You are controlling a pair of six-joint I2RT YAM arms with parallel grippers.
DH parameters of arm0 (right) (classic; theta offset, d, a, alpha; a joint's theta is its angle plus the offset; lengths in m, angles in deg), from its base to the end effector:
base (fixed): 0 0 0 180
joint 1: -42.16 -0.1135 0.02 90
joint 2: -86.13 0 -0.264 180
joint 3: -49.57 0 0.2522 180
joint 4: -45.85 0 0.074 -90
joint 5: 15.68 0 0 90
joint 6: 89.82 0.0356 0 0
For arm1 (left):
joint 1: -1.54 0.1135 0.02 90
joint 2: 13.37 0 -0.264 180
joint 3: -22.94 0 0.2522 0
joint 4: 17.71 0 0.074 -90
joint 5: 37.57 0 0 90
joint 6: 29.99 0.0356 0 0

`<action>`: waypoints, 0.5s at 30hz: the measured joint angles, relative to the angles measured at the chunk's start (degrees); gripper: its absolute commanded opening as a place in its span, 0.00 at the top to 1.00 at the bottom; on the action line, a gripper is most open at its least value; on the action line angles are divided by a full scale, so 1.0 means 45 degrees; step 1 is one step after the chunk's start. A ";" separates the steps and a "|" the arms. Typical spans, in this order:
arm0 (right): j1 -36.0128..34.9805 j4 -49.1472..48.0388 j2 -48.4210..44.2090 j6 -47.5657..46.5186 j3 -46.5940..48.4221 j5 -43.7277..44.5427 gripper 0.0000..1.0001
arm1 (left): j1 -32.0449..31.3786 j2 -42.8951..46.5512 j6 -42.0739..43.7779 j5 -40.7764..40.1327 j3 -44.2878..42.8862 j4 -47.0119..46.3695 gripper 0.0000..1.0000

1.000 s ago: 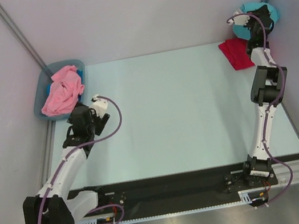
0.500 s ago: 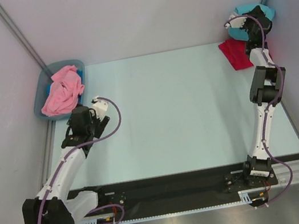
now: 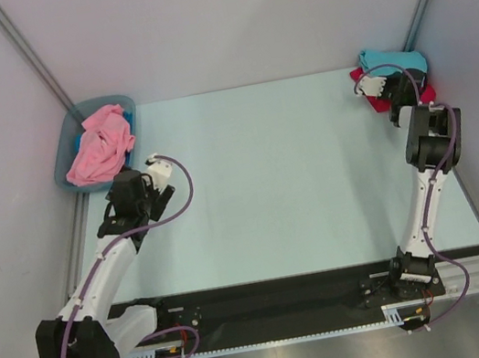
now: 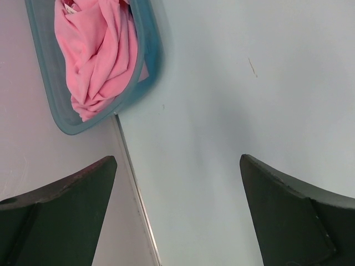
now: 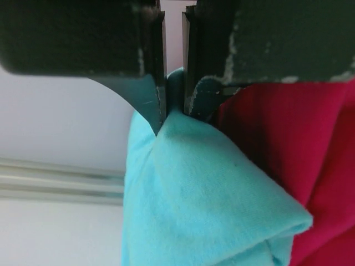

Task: Fold and stack the t-shirts
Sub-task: Neatly place the folded tshirt to the corner

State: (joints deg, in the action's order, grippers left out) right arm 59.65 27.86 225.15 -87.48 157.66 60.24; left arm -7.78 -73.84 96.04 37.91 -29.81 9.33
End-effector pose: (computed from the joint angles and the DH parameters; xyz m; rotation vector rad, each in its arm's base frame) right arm 0.5190 -0.1545 0.1327 -1.2568 1.4611 -1.0690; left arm 0.2273 -0.0283 0.2475 0.7133 2.0879 0.5389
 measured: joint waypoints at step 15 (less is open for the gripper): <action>0.0340 0.1394 -0.3308 -0.0782 -0.1681 -0.0180 1.00 | 0.0029 0.0029 0.0010 0.0058 0.0000 -0.0063 0.00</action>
State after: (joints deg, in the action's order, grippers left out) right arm 61.18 34.13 210.26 -91.00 150.10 59.43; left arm -7.65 -73.71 96.08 38.17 -29.81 9.04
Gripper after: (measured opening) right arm 0.098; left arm 0.996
